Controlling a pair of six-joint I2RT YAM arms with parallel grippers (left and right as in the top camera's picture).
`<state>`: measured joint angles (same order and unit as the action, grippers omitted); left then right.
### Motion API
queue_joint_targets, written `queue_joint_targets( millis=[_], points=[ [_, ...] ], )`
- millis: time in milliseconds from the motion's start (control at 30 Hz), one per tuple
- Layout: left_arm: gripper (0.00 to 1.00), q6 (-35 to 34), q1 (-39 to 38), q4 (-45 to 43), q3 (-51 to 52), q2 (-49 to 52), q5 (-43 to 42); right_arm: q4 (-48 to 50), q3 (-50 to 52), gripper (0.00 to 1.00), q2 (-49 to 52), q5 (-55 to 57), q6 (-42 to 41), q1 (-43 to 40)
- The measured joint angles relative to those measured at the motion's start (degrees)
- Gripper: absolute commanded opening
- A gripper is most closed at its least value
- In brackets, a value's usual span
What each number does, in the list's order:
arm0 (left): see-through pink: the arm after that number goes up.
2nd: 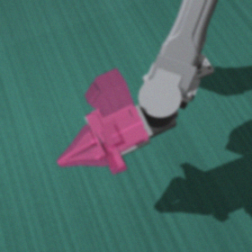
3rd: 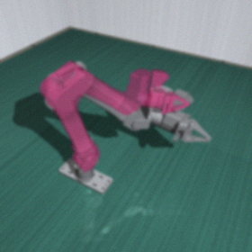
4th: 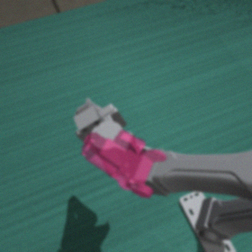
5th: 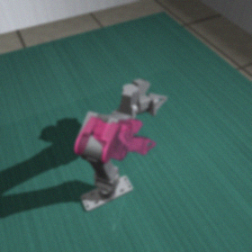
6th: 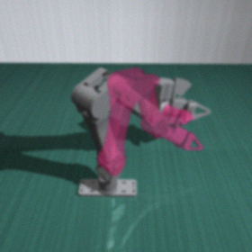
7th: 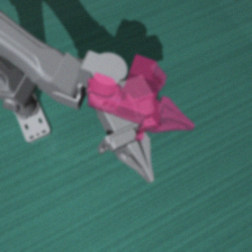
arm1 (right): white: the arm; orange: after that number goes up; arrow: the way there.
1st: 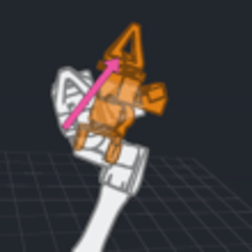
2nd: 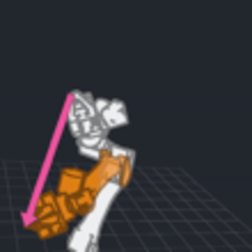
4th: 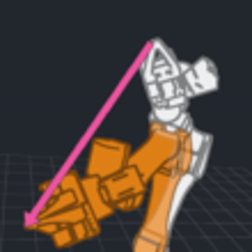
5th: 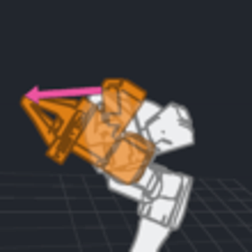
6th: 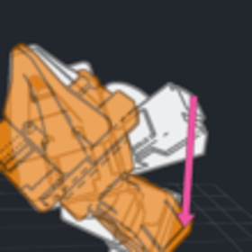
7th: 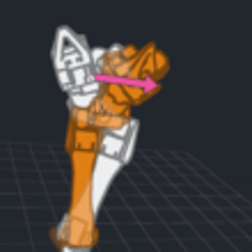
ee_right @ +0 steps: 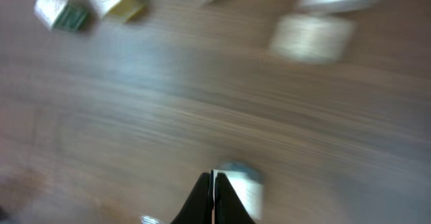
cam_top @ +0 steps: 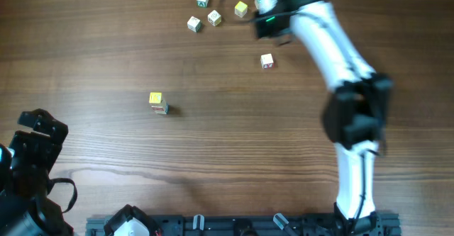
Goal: Form a tower
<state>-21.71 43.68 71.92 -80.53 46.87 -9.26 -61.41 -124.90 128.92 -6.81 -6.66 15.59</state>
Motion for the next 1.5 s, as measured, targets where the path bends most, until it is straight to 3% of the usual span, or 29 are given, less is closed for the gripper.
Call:
queue_joint_targets(
  millis=[33, 100, 133, 267, 567, 700, 767, 933, 1000, 1100, 1333, 1500],
  points=[
    [1.00, 0.00, 0.00, -0.04, 0.00, 0.00, 0.00, -3.50, 0.00, 0.42, -6.25, 2.95, -0.04, -2.58],
    [1.00, 0.00, 0.00, 0.02, 0.00, 0.00, 0.00, -9.18, -0.26, 0.59, -20.11, 6.23, -0.76, -5.81],
    [1.00, 0.02, 0.00, -0.09, 0.00, 0.00, 0.00, -11.65, -0.48, 1.00, -25.44, 6.93, -0.81, -6.56],
    [1.00, 0.00, 0.00, -0.02, 0.00, 0.00, 0.00, -22.10, -0.55, 1.00, -41.51, 10.99, -1.29, -7.82],
    [1.00, 0.00, 0.00, -0.04, 0.00, 0.00, 0.00, -30.91, 0.15, 1.00, -71.19, 13.97, 0.52, -7.82],
    [1.00, 0.02, 0.00, -0.04, 0.00, 0.00, 0.00, -31.17, 6.25, 1.00, -78.82, 14.40, 1.33, -7.85],
    [1.00, 0.00, 0.00, 0.04, 0.00, 0.02, 0.00, -28.35, 15.56, 1.00, -83.56, 14.45, 1.36, -7.82],
    [1.00, 0.02, 0.00, -0.04, -0.02, 0.00, 0.00, -3.43, 45.81, 1.00, -101.20, 13.94, 1.33, -8.00],
    [1.00, 0.02, 0.00, -0.04, -0.02, 0.00, 0.00, 11.41, 61.37, 1.00, -110.31, 11.13, 1.33, -10.51],
    [1.00, 0.02, 0.00, -0.04, -0.02, 0.00, 0.02, 28.41, 76.61, 0.99, -117.37, 6.88, 1.05, -13.84],
    [1.00, 0.02, 0.00, -0.09, -0.02, 0.00, 0.02, 67.65, 103.47, 1.00, -127.34, 0.46, 0.66, -14.32],
    [1.00, 0.02, 0.00, -0.02, -0.02, 0.00, 0.00, 86.25, 118.20, 0.99, -127.80, -2.03, 0.66, -14.69]
  ],
)
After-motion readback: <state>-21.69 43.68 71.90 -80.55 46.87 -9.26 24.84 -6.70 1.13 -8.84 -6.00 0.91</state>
